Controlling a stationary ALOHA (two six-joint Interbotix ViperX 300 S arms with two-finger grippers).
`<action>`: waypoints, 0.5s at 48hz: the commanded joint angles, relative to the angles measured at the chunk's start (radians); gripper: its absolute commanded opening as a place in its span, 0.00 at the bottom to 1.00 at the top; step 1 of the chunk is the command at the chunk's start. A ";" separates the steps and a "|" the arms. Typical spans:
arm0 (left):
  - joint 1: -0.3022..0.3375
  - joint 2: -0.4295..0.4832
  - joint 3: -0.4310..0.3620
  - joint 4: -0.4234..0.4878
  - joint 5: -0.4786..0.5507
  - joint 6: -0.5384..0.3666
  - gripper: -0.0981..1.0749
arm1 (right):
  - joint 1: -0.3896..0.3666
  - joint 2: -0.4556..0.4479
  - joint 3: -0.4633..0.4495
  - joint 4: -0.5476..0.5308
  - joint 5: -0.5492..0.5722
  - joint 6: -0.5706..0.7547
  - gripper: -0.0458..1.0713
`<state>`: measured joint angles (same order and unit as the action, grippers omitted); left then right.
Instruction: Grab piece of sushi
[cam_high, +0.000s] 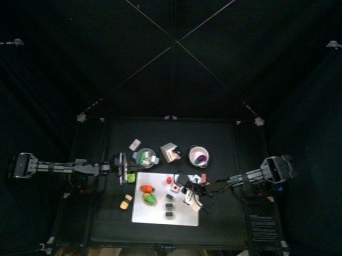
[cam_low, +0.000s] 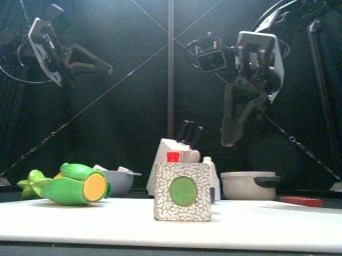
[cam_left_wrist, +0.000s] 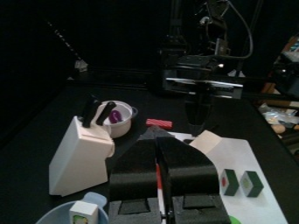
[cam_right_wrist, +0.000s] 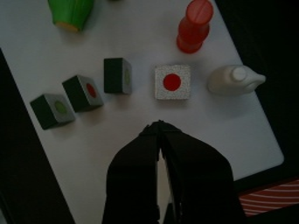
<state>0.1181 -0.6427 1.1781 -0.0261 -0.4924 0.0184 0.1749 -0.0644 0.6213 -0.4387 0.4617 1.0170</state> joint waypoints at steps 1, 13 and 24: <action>0.026 0.002 -0.055 0.018 0.046 0.003 0.41 | 0.014 -0.015 -0.008 -0.067 -0.006 0.071 0.25; 0.089 0.009 -0.156 0.123 0.287 0.002 0.80 | 0.029 0.028 -0.017 -0.166 -0.005 0.213 0.47; 0.091 0.020 -0.097 0.144 0.288 0.005 0.92 | 0.034 0.072 -0.041 -0.163 0.000 0.236 0.69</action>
<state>0.2056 -0.6228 1.0845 0.1012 -0.1994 0.0245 0.2056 0.0107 0.6121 -0.5998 0.4617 1.2502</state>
